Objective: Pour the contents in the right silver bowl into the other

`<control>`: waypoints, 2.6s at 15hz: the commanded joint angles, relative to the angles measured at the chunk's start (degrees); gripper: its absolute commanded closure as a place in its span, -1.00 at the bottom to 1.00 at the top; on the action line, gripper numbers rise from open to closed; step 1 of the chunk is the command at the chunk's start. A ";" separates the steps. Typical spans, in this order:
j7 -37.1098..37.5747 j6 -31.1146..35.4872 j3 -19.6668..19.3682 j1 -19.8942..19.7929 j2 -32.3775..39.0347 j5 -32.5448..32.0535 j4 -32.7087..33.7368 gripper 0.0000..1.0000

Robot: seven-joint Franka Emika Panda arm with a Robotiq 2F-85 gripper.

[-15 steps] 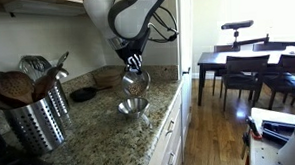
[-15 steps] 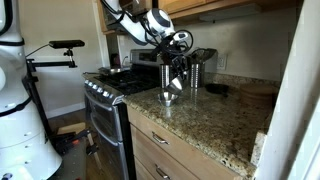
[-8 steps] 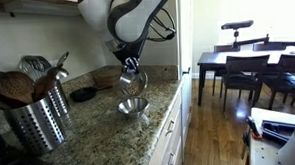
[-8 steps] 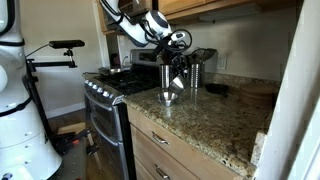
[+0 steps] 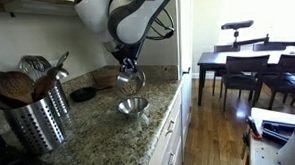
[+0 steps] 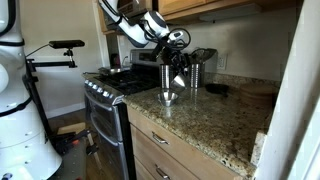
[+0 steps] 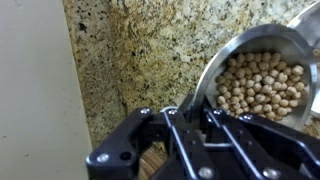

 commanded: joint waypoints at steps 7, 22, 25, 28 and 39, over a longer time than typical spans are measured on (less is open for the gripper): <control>5.34 -2.84 0.96 1.55 -2.77 -3.73 -1.94 0.87; 4.61 -3.05 2.16 0.67 -7.35 -1.32 -7.58 0.87; 4.87 -3.34 2.58 0.71 -7.74 -1.66 -7.79 0.87; 5.68 -3.86 2.88 0.88 -7.49 -2.68 -7.49 0.87; 5.04 -3.97 3.27 0.81 -7.24 -1.86 -7.18 0.87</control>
